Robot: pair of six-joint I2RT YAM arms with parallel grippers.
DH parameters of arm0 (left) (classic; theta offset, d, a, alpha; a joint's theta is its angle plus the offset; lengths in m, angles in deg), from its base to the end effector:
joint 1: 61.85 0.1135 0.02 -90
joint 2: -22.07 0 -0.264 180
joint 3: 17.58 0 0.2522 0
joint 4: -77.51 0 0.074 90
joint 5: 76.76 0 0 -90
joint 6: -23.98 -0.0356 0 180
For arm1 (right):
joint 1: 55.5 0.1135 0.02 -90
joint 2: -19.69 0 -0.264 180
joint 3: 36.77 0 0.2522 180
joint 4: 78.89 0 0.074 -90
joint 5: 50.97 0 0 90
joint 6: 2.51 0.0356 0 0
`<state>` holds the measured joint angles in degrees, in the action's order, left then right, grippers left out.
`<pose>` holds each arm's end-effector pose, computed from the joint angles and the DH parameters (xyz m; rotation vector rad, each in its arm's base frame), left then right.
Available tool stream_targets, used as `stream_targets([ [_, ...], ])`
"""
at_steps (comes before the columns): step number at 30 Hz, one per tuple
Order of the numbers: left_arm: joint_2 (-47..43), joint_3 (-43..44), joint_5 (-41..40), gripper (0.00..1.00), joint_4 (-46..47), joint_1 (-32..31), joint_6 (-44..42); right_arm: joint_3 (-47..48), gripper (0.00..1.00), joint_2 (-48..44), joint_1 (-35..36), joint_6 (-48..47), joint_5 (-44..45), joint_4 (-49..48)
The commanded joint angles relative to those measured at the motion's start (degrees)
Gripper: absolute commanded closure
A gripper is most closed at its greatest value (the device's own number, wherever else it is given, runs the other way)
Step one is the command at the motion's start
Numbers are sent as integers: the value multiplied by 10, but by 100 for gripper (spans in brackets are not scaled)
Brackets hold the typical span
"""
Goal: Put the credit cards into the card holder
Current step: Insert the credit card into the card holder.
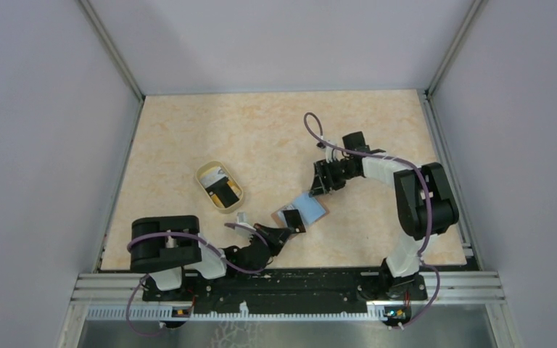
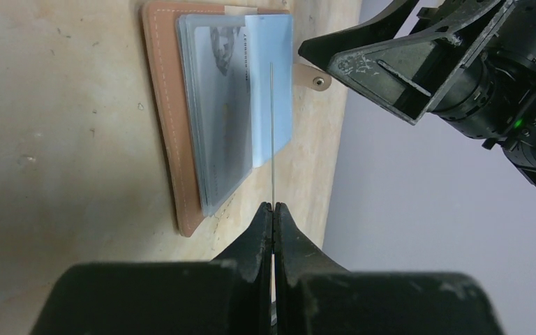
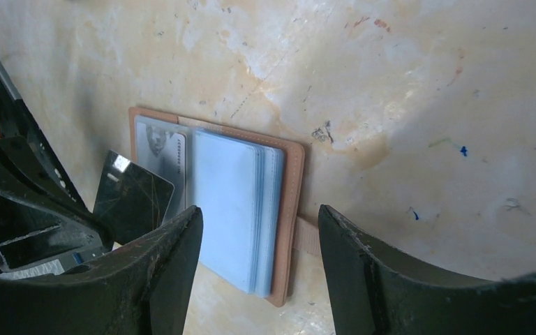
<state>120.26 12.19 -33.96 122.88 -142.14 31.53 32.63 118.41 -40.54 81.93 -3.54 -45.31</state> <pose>0.0663 -0.2329 0.1018 -0.8654 1.8776 -1.2968 0.3083 0.1073 0.1617 -0.6892 2.4644 1.0395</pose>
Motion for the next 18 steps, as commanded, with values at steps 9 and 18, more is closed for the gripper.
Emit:
stream_targets([
  [9,58,-21,-21,100,53,-4,43,35,43,32,20,-4,38,14],
  [18,85,-35,-40,100,144,-4,-6,39,44,40,25,-6,42,19],
])
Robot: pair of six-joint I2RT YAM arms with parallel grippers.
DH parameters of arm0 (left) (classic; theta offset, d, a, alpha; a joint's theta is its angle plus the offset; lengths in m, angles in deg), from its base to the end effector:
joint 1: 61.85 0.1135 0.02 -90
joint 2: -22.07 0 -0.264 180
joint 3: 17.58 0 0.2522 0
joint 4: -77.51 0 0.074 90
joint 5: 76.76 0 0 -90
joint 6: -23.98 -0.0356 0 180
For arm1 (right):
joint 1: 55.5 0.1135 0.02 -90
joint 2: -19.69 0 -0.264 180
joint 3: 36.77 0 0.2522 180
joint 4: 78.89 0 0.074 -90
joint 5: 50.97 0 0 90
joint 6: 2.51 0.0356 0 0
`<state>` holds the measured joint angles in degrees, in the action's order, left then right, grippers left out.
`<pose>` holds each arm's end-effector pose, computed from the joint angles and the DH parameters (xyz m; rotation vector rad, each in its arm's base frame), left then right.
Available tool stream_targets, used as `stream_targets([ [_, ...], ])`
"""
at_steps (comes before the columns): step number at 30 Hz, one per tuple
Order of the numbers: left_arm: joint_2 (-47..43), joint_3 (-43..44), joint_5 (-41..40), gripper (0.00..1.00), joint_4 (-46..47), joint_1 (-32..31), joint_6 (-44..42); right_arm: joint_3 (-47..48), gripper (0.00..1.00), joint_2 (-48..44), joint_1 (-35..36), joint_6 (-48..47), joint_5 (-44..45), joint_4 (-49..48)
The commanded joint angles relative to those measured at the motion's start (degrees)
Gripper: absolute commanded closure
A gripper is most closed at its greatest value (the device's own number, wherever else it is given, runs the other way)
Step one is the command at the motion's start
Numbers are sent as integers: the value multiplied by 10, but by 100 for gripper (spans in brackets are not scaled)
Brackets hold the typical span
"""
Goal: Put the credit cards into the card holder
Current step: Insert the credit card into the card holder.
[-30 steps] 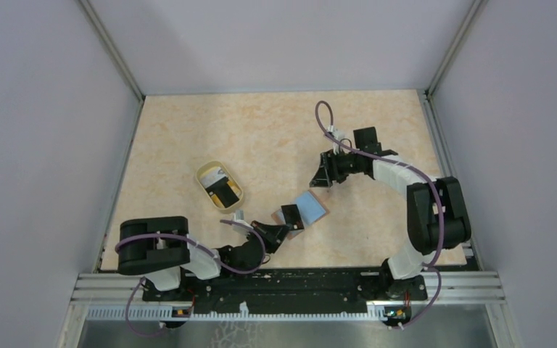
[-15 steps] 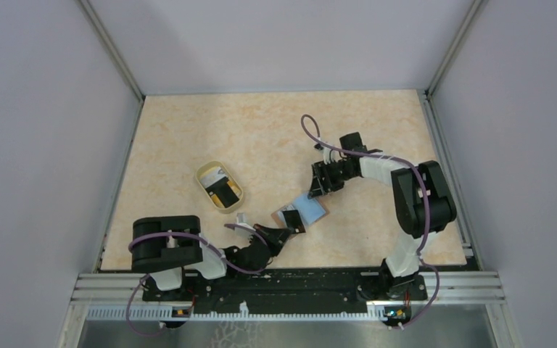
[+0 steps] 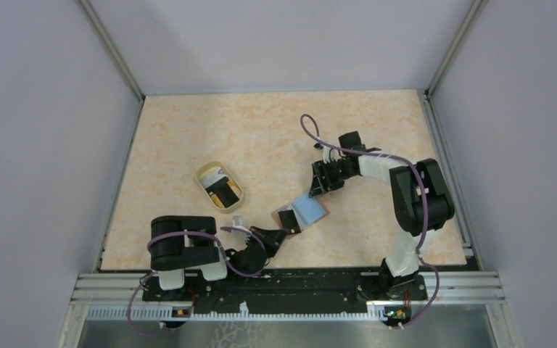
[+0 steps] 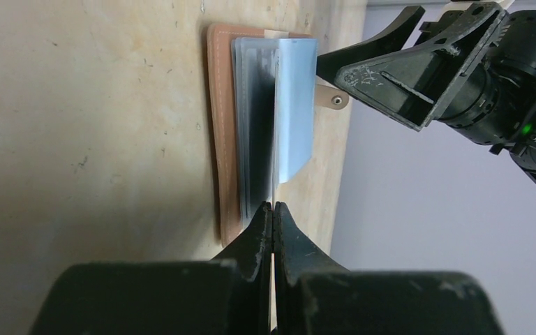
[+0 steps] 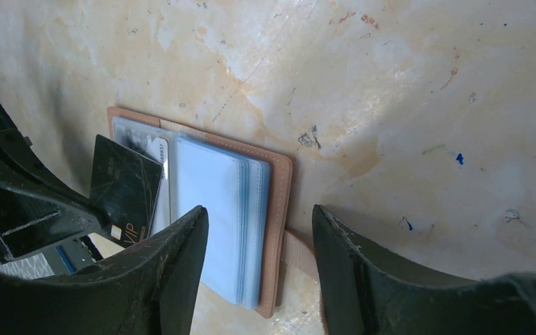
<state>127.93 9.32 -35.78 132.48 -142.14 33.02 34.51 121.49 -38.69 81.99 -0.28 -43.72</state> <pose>0.0652 -0.2216 0.0803 -0.8991 1.8541 -1.2780 0.3123 0.1179 0.1513 -0.7054 2.5345 0.9880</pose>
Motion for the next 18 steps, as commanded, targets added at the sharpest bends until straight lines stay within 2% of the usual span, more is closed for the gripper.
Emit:
stream_targets([
  [1,11,-4,-21,100,50,-4,-22,20,44,10,7,-7,9,3],
  [10,47,3,-5,100,137,7,-66,23,44,18,11,-8,9,8],
  [18,69,15,17,100,151,21,-67,26,45,26,12,-9,6,16],
])
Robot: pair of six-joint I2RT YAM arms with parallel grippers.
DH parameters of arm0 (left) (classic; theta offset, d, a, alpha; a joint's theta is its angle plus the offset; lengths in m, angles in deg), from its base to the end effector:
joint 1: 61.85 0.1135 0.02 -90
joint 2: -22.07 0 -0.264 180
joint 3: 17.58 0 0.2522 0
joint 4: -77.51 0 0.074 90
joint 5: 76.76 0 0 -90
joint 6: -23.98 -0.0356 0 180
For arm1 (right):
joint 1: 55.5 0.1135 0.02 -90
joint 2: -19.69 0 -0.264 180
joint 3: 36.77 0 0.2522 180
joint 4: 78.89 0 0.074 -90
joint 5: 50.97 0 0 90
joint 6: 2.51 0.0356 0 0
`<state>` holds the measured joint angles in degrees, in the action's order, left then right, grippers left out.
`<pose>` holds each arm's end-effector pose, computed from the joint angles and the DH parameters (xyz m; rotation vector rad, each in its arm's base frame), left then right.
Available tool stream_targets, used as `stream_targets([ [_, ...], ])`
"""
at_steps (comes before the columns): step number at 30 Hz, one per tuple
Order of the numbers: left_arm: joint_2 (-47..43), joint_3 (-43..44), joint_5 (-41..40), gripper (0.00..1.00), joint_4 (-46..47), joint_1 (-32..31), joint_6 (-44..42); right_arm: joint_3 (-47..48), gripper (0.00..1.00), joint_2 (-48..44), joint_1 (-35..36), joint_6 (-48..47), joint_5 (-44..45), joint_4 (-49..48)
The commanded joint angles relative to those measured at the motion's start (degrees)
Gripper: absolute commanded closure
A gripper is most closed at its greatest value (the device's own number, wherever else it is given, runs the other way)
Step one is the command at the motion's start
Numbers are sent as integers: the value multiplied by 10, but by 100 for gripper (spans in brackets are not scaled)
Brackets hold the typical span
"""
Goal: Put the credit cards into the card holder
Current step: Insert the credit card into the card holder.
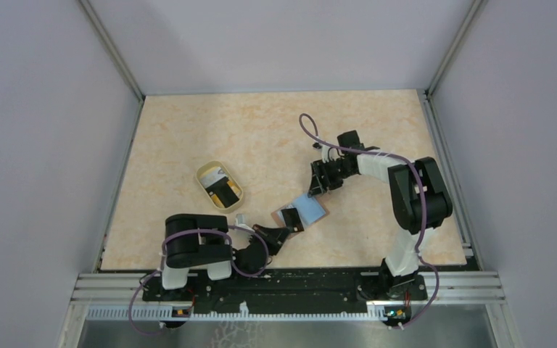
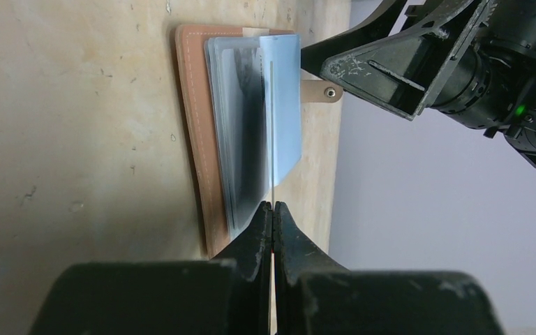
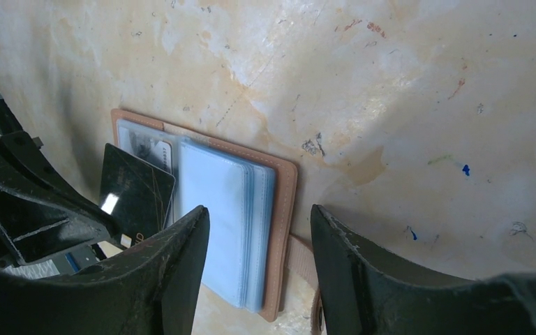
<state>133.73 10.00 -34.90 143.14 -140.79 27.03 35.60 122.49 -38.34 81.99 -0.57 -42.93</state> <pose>0.0713 -0.2267 0.0771 -0.8416 1.8133 -1.3085 0.3149 0.1210 0.1503 -0.7119 2.5442 0.9995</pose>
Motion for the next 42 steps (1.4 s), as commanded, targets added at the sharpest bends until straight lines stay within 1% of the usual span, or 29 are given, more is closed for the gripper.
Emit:
stream_targets([
  [1,14,8,9,100,46,8,-7,14,45,16,8,-10,9,8],
  [11,27,16,13,100,37,17,16,16,45,17,9,-9,8,10],
  [26,40,40,22,100,-6,29,47,17,45,22,13,-10,3,14],
  [33,39,47,11,100,-28,30,32,19,45,24,14,-10,1,15],
  [42,31,68,-25,100,-87,30,31,19,45,25,15,-9,-3,17],
])
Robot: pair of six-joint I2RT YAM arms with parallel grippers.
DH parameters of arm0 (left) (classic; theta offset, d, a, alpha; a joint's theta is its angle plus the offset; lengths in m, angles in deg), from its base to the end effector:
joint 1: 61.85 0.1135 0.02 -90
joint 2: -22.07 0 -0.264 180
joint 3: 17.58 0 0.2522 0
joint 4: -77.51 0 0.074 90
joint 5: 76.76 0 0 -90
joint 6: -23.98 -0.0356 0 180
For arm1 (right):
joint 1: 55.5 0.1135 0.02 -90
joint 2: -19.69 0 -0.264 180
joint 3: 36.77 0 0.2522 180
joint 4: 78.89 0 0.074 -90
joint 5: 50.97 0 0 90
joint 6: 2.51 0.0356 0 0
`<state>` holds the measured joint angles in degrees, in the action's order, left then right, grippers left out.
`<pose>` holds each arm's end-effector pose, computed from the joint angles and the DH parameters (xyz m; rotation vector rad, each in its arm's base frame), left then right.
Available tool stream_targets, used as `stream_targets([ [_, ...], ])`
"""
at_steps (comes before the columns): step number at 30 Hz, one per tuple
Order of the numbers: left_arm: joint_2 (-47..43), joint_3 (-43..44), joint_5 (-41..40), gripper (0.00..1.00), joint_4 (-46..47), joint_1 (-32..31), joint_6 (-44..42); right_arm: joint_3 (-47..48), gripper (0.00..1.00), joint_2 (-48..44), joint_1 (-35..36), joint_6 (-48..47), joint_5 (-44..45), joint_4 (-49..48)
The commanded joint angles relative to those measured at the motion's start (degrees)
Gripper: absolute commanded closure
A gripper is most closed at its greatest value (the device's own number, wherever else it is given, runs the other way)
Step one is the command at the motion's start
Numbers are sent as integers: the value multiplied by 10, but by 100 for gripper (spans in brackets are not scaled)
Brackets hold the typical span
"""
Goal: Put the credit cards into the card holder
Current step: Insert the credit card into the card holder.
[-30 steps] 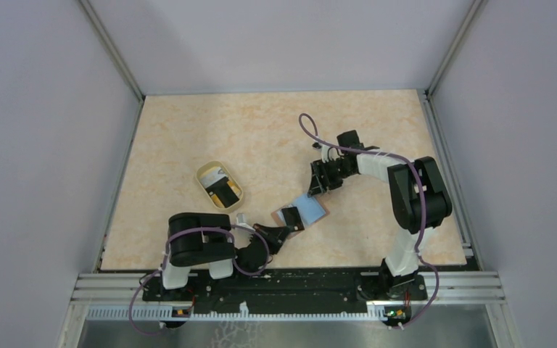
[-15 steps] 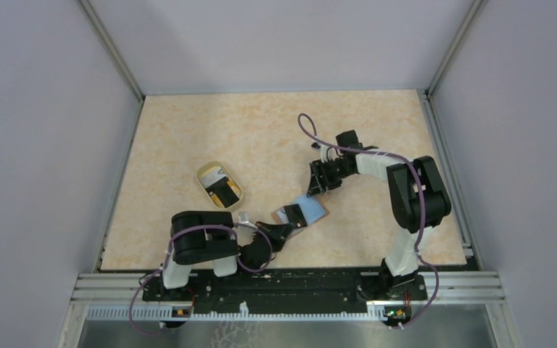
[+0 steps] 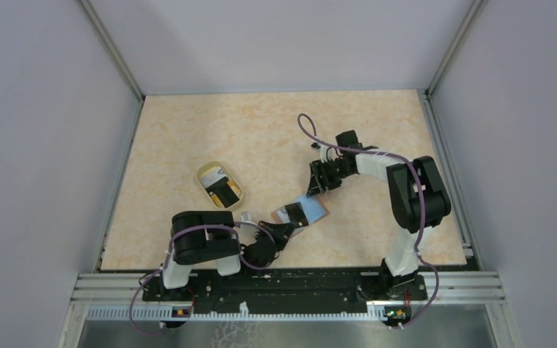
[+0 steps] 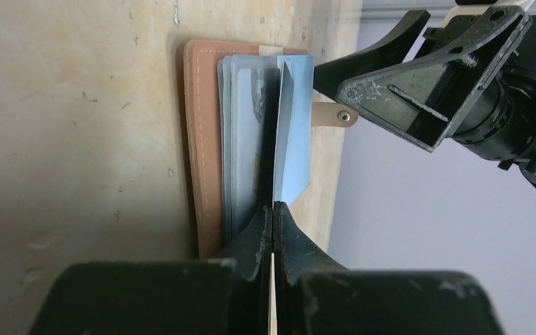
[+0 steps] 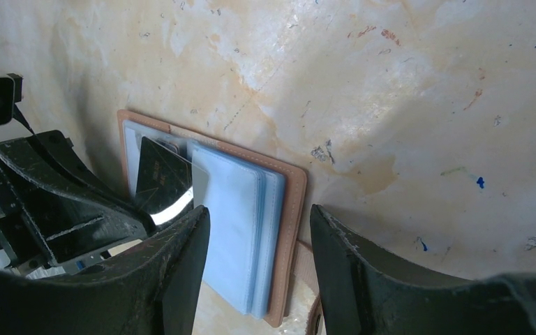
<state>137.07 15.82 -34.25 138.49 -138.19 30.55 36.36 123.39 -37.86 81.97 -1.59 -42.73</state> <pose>0.0869 -0.2466 0.0687 -0.9212 1.8040 -1.2860 0.3166 0.1250 0.1489 -0.7259 2.5418 1.0274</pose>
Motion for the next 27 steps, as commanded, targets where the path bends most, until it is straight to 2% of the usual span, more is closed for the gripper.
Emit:
stream_targets([
  [1,-3,12,-35,100,-44,4,-4,11,45,16,10,-9,7,14],
  [15,4,39,-60,100,-75,3,10,11,45,15,12,-7,3,14],
  [27,27,65,-44,100,-71,-3,15,11,45,19,15,-6,1,16],
])
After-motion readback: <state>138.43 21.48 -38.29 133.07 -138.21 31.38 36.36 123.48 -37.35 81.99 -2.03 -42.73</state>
